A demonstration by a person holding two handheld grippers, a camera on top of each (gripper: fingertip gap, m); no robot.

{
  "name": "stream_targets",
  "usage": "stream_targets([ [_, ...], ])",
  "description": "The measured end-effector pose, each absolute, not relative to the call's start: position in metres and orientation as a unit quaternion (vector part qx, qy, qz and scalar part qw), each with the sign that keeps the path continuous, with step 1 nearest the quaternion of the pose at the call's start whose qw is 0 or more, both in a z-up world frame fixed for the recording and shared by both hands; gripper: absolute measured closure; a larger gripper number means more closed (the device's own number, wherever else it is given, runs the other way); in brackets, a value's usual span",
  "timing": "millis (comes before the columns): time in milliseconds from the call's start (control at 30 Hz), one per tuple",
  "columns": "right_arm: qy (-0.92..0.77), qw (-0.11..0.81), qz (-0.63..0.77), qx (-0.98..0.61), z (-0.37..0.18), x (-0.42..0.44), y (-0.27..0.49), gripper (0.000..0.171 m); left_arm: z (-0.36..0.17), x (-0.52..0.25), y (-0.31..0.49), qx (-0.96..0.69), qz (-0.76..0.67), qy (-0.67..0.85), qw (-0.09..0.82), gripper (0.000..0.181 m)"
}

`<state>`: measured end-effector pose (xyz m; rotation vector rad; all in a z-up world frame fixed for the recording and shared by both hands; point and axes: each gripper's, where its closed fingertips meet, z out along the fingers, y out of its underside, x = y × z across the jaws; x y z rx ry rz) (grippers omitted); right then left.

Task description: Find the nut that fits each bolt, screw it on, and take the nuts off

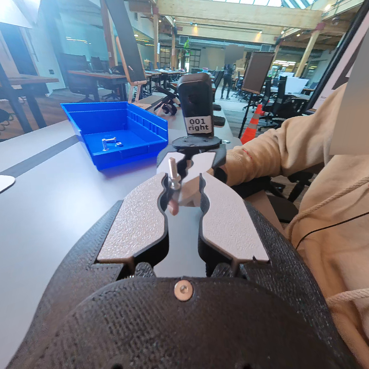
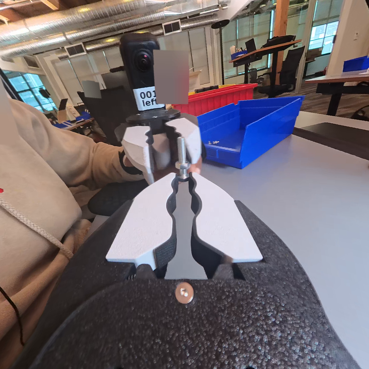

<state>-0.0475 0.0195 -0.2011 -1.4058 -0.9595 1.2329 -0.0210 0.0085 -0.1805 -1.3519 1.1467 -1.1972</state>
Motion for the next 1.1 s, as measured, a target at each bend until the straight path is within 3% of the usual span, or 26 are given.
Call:
stream_targets([
  [33, -0.39, 0.5, 0.507, -0.584, -0.201, -0.045, 0.023, 0.161, -0.18, -0.022, 0.009, -0.556, -0.493, 0.467, 0.479, 0.151],
  [100, -0.362, 0.512, 0.491, -0.605, -0.202, -0.037, 0.038, 0.161, -0.173, -0.028, 0.005, -0.54, -0.511, 0.468, 0.478, 0.174],
  [200, -0.355, 0.521, 0.476, -0.613, -0.202, -0.031, 0.045, 0.161, -0.17, -0.031, 0.012, -0.544, -0.506, 0.453, 0.493, 0.17],
  [333, -0.381, 0.508, 0.482, -0.604, -0.205, -0.043, 0.032, 0.161, -0.181, -0.026, 0.019, -0.565, -0.494, 0.444, 0.489, 0.15],
  [467, -0.394, 0.509, 0.479, -0.597, -0.205, -0.046, 0.028, 0.161, -0.186, -0.022, 0.013, -0.562, -0.489, 0.461, 0.482, 0.15],
  [533, -0.376, 0.52, 0.471, -0.605, -0.203, -0.04, 0.036, 0.161, -0.177, -0.028, 0.003, -0.532, -0.518, 0.474, 0.473, 0.181],
  [633, -0.371, 0.525, 0.468, -0.607, -0.202, -0.036, 0.04, 0.161, -0.173, -0.031, 0.009, -0.538, -0.513, 0.461, 0.486, 0.175],
  [800, -0.402, 0.507, 0.476, -0.595, -0.206, -0.049, 0.025, 0.161, -0.182, -0.025, 0.019, -0.56, -0.499, 0.445, 0.489, 0.143],
  [933, -0.403, 0.509, 0.469, -0.599, -0.207, -0.048, 0.027, 0.161, -0.183, -0.025, 0.009, -0.558, -0.506, 0.466, 0.464, 0.147],
  [1000, -0.385, 0.517, 0.465, -0.606, -0.204, -0.043, 0.034, 0.161, -0.174, -0.031, 0.004, -0.538, -0.551, 0.457, 0.445, 0.17],
  [1100, -0.37, 0.519, 0.469, -0.611, -0.202, -0.036, 0.041, 0.161, -0.174, -0.033, 0.008, -0.542, -0.546, 0.452, 0.452, 0.167],
])
